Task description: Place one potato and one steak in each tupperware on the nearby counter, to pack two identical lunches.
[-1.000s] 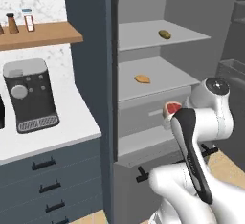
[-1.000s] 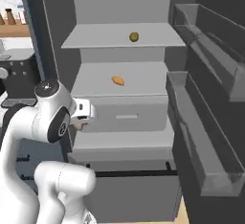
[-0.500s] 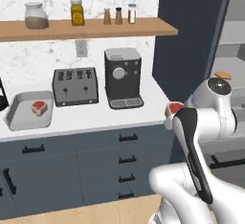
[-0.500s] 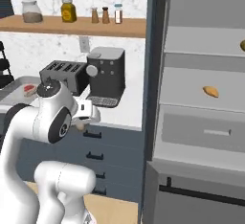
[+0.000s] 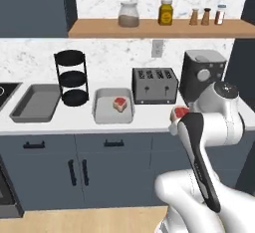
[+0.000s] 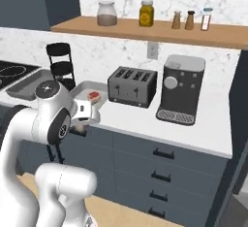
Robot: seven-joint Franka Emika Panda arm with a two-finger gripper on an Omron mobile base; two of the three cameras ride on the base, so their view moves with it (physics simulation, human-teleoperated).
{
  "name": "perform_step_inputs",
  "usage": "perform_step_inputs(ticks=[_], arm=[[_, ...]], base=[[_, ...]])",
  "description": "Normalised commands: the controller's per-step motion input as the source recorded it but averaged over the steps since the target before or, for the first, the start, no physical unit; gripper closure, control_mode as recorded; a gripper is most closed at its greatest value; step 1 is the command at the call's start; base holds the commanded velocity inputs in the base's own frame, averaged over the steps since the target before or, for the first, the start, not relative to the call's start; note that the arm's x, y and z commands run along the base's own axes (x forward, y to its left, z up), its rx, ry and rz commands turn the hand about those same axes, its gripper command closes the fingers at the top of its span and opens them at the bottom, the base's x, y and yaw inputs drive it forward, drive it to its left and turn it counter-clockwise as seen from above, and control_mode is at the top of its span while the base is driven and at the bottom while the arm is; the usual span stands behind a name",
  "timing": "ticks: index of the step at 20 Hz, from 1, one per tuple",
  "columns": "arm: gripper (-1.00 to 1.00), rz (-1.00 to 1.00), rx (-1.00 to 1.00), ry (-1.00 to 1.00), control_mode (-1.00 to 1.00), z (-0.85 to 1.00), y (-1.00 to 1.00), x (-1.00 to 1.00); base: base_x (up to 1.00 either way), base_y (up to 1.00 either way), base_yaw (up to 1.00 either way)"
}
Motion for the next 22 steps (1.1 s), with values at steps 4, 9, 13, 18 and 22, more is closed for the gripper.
perform_step_inputs(ticks=[4,9,13,18,22], arm=[[1.00,0.00,0.00,0.00,1.00,0.00,0.00,0.00],[1.00,0.00,0.00,0.00,1.00,0.00,0.00,0.00],[1.00,0.00,0.00,0.00,1.00,0.00,0.00,0.00],[1.00,0.00,0.00,0.00,1.00,0.00,0.00,0.00],[1.00,0.00,0.00,0.00,1.00,0.00,0.00,0.00]], base=[[0.43,1.00,0.14],[0.79,1.00,0.04],[0.85,1.00,0.00],[0.20,1.00,-0.14],[0.01,0.81,-0.34]])
